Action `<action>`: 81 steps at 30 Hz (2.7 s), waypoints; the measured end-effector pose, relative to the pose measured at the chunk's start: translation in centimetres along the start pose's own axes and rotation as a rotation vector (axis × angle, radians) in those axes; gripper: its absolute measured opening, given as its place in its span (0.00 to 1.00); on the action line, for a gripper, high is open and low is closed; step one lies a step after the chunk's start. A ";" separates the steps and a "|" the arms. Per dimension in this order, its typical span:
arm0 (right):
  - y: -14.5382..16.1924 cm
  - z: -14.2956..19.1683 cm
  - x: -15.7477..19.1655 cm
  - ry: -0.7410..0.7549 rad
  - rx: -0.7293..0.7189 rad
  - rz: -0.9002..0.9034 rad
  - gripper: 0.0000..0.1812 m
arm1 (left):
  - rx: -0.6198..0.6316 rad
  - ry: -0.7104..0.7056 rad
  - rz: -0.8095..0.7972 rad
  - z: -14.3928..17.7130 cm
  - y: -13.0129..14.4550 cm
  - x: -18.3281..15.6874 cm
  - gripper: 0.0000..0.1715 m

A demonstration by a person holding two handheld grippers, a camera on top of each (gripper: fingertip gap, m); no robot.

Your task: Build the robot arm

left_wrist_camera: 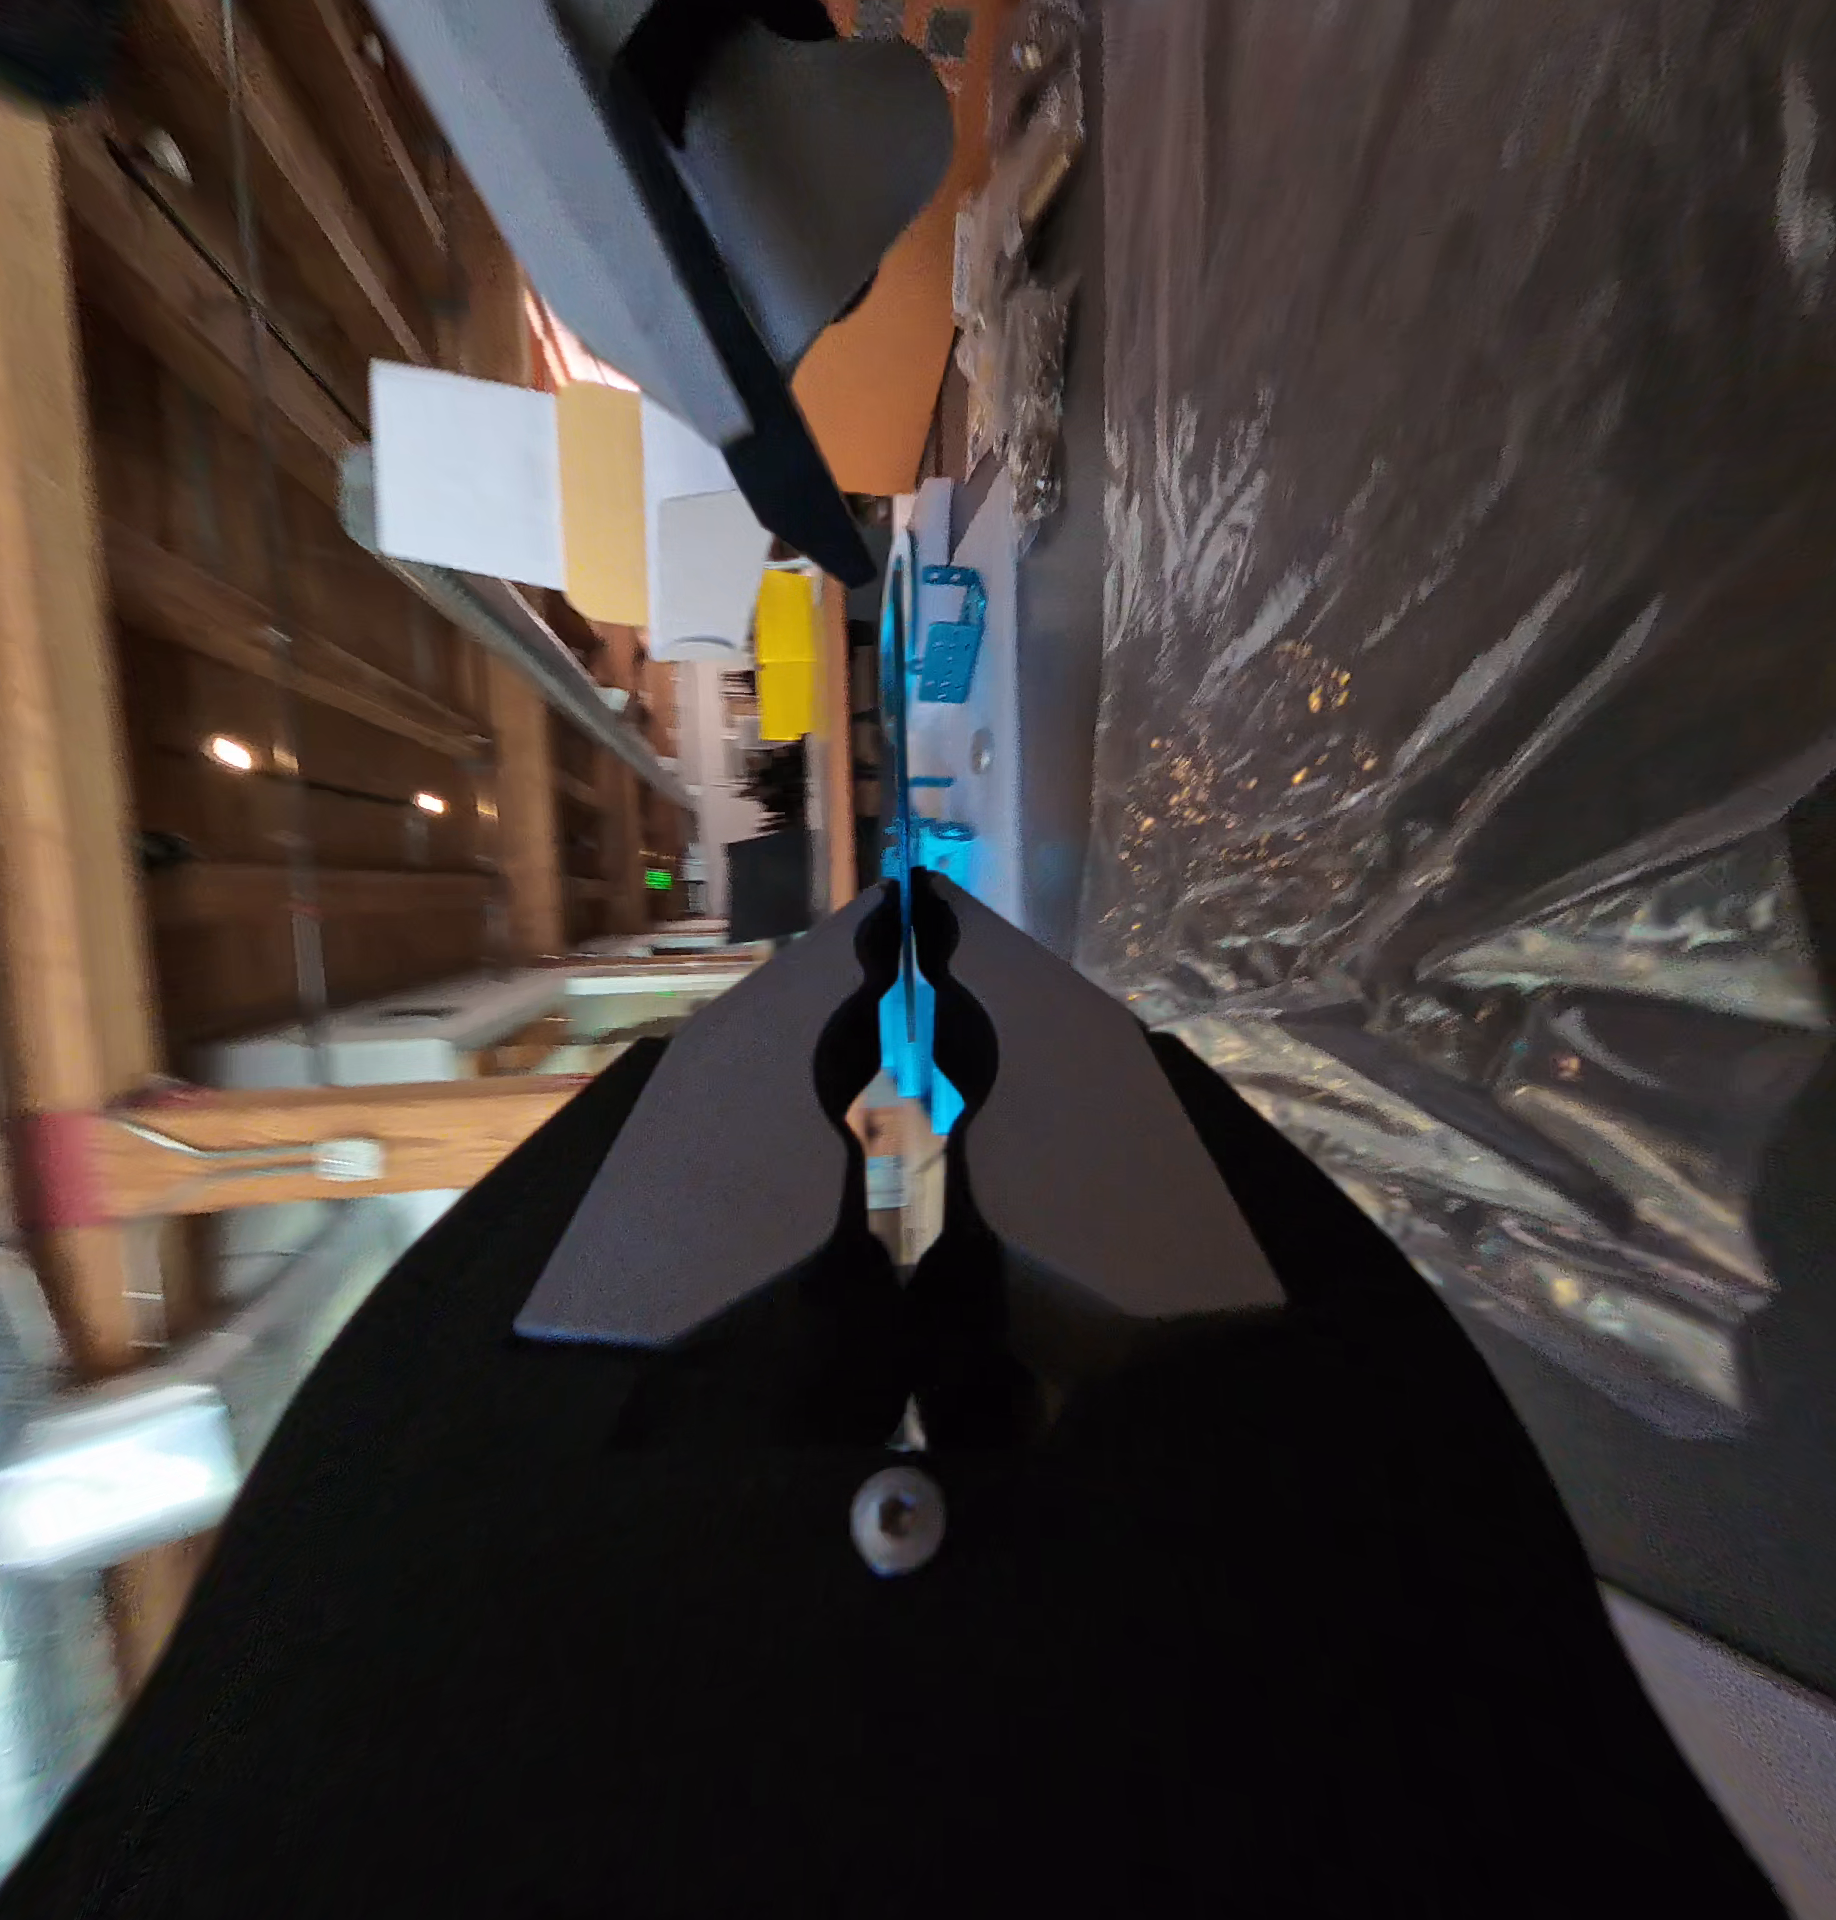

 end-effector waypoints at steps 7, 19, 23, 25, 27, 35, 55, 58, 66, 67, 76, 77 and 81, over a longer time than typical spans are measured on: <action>1.1 -0.1 -2.3 -0.155 -0.070 -0.427 0.23 | -0.053 -0.163 -0.165 -0.6 -1.0 1.2 0.01; 1.2 0.6 -3.4 -0.395 -0.227 -0.737 0.00 | 0.001 0.013 0.303 0.7 -0.9 0.7 0.18; 2.4 0.4 -3.9 -0.274 -0.182 -0.723 0.00 | 0.082 0.110 0.561 3.2 1.2 0.2 0.19; 3.0 -0.1 -3.5 -0.251 -0.146 -0.724 0.00 | 0.128 0.178 0.765 4.6 2.4 -0.1 0.19; 3.4 -0.6 -3.2 -0.238 -0.131 -0.719 0.00 | 0.141 0.235 0.963 5.9 3.1 -0.4 0.19; 2.7 -1.2 -1.6 -0.312 -0.138 -0.686 0.00 | -0.026 0.511 1.569 6.4 1.6 -0.6 0.18; 1.2 -2.1 0.5 -0.542 -0.359 -0.888 0.00 | -0.519 0.667 2.548 4.6 -0.8 1.7 0.02; 1.0 -2.3 0.8 -0.537 -0.399 -0.901 0.00 | -0.515 0.568 2.569 4.9 -0.6 1.8 0.01; 0.6 -2.8 1.0 -0.318 -0.353 -0.591 0.08 | -0.445 0.449 2.561 7.6 2.5 1.6 0.01; 0.5 -2.5 0.8 -0.254 -0.330 -0.510 0.10 | -0.415 0.408 2.566 8.4 3.9 1.6 0.01; 1.5 -4.0 -0.7 0.300 0.015 0.090 0.22 | -0.110 0.070 2.652 14.3 14.3 -1.0 0.01; 1.6 -5.0 -0.2 0.288 0.044 0.098 0.22 | -0.103 0.076 2.656 14.3 14.4 -1.3 0.01; 0.6 -7.5 1.2 0.272 0.051 0.124 0.22 | -0.121 0.162 2.658 13.7 13.5 -1.6 0.01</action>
Point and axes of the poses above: each gripper's, where its closed fingertips meet, z back along the fingers, y out of its underside, x = y × z across the jaws, the point moved 4 cm from there along z, back along the fingers, and after that the axes turned 2 degrees about x, right-handed, at the moved point
